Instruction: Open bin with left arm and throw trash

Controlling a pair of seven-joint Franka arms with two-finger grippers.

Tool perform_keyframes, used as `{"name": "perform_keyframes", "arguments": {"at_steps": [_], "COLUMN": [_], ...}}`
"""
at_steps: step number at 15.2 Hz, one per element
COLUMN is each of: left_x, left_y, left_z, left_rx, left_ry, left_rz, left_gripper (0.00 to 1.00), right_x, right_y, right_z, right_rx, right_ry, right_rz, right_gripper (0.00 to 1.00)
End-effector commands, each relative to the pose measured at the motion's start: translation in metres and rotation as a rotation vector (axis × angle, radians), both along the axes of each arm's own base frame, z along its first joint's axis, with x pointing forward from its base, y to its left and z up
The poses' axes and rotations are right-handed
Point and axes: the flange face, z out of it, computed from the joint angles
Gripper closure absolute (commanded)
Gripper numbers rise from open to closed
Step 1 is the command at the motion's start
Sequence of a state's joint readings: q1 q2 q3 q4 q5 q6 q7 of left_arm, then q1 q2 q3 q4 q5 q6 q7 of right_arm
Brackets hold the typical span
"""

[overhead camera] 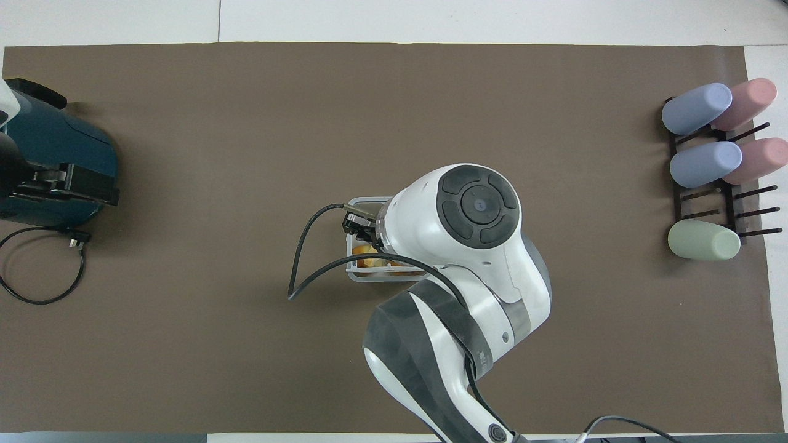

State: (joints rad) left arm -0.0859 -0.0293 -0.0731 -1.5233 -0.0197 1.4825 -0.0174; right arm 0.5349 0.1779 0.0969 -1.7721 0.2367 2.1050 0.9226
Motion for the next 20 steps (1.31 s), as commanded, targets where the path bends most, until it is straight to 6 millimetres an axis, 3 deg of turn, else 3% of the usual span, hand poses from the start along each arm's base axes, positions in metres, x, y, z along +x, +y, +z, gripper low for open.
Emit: {"name": "perform_keyframes", "arguments": {"at_steps": [1, 3, 6, 9, 13, 20], "left_x": [-0.005, -0.006, -0.005, -0.004, -0.003, -0.004], "left_y": [0.0, 0.001, 0.007, 0.005, 0.006, 0.007], "left_z": [-0.001, 0.0, 0.001, 0.001, 0.001, 0.001], "left_rx": [0.016, 0.012, 0.009, 0.009, 0.01, 0.01], "left_ry": [-0.013, -0.012, -0.019, -0.024, -0.027, -0.025], "left_rz": [-0.007, 0.014, 0.02, 0.017, 0.019, 0.019], "left_gripper": [0.0, 0.0, 0.0, 0.0, 0.0, 0.0], "right_x": [0.002, 0.009, 0.03, 0.056, 0.077, 0.077], "right_y": [-0.007, -0.015, -0.045, -0.091, -0.16, -0.271], "right_z": [0.003, 0.004, 0.006, 0.014, 0.032, 0.067], "right_rx": [0.02, 0.01, -0.006, -0.101, -0.145, -0.195], "right_ry": [0.0, -0.022, -0.063, -0.154, -0.2, -0.173], "right_rz": [-0.016, 0.013, 0.059, 0.138, 0.183, 0.231], "right_gripper": [0.0, 0.0, 0.0, 0.0, 0.0, 0.0]}}
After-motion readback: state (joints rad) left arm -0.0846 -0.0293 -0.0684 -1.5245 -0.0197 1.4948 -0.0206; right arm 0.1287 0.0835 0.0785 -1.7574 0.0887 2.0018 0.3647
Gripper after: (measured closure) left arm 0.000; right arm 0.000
